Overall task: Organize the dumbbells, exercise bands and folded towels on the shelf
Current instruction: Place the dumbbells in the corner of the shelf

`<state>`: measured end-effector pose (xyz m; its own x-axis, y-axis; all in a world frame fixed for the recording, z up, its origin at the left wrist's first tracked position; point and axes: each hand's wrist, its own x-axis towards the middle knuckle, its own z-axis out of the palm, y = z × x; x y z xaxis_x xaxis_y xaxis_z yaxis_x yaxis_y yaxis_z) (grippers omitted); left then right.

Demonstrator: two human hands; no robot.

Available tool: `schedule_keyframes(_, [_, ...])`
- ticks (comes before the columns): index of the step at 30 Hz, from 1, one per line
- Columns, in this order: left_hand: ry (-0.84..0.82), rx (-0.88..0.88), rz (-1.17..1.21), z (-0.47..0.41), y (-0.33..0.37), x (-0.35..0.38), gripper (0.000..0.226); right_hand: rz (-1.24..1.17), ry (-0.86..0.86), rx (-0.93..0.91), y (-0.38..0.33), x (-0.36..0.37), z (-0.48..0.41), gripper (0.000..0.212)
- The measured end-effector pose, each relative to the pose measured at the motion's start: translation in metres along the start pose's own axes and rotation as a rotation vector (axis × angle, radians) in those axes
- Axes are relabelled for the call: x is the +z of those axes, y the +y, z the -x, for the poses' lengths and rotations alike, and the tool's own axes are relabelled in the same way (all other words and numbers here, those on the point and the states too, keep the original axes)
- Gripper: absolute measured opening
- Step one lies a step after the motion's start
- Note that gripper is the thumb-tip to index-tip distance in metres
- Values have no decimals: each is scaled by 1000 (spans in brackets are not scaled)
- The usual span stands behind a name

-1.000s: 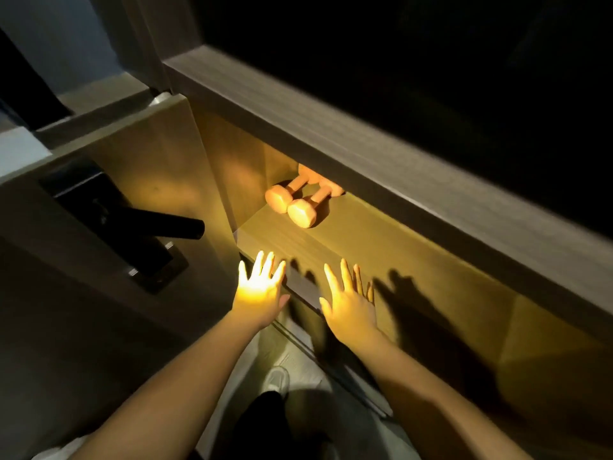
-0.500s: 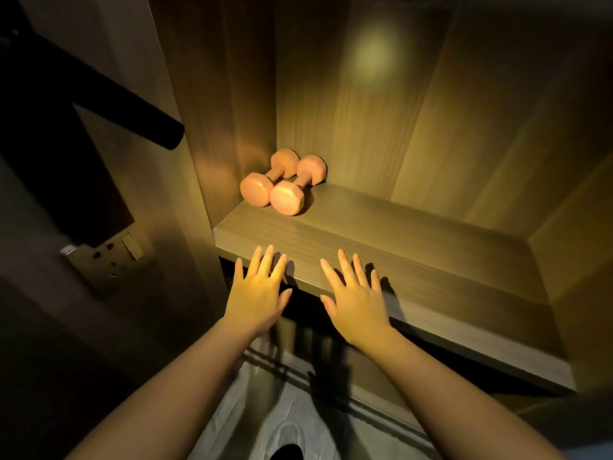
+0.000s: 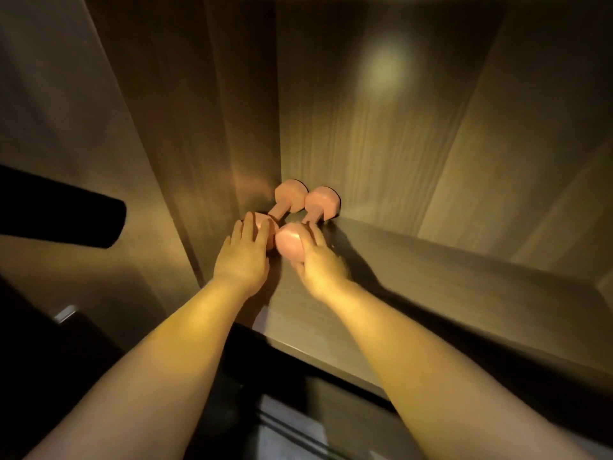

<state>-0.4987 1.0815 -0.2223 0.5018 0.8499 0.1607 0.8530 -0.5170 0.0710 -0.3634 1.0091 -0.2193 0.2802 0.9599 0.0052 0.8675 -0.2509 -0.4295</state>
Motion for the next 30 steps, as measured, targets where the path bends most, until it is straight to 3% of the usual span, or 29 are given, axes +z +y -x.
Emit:
schedule_keyframes(5, [8, 41, 13, -22, -10, 14, 78, -77, 2, 35, 4, 12, -30, 84])
schedule_keyframes(12, [19, 107, -51, -42, -6, 4, 69, -270, 68, 21, 15, 7, -25, 72])
schedule_keyframes(18, [-65, 258, 114, -35, -10, 6, 69, -262, 74, -22, 28, 5, 5, 71])
schedule_keyframes(23, [-70, 376, 171, -21, -14, 9, 67, -271, 193, -16, 31, 14, 27, 69])
schedule_keyframes(30, [-77, 394, 130, -27, -16, 8, 69, -231, 141, -5, 30, 3, 12, 69])
